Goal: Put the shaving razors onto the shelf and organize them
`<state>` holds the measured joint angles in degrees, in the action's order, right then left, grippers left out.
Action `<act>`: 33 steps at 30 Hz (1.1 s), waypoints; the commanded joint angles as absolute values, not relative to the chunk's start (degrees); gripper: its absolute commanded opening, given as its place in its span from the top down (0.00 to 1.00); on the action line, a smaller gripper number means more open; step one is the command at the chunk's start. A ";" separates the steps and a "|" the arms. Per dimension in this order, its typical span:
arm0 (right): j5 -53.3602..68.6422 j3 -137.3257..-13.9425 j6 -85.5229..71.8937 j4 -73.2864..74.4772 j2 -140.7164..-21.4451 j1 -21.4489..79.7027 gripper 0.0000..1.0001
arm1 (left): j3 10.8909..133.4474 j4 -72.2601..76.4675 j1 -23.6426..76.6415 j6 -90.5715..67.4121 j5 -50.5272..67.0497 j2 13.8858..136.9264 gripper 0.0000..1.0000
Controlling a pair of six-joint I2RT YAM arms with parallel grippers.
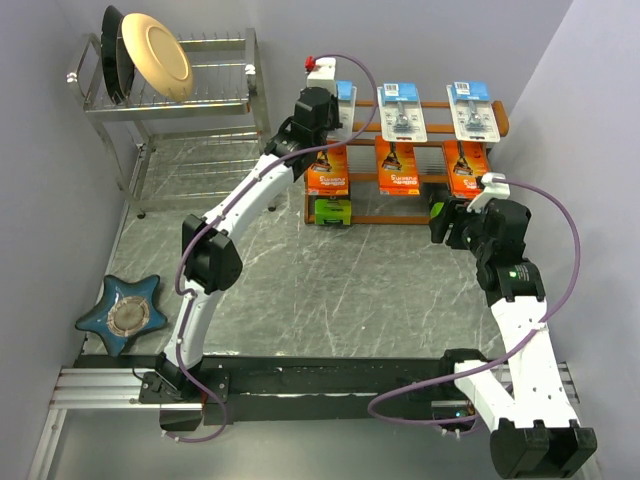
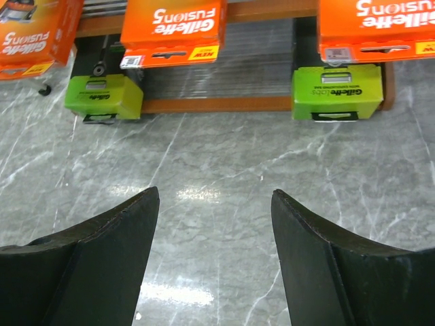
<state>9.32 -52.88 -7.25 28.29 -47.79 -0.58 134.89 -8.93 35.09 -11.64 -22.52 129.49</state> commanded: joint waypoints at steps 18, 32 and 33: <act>9.32 -54.66 -8.35 25.40 -47.81 -1.93 0.26 | 137.10 -2.91 36.03 -12.57 -31.29 126.04 0.01; 7.93 -67.93 -9.58 34.96 -55.89 -1.76 0.00 | 105.13 -7.65 37.62 -10.29 -20.84 96.27 0.00; 6.08 -69.77 -9.23 36.72 -56.51 -1.76 0.00 | 99.98 -6.86 37.62 -10.02 -19.09 90.58 0.01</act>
<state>11.88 -63.05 -8.23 30.09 -53.43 -1.63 116.66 -5.45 37.85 -11.18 -25.74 105.21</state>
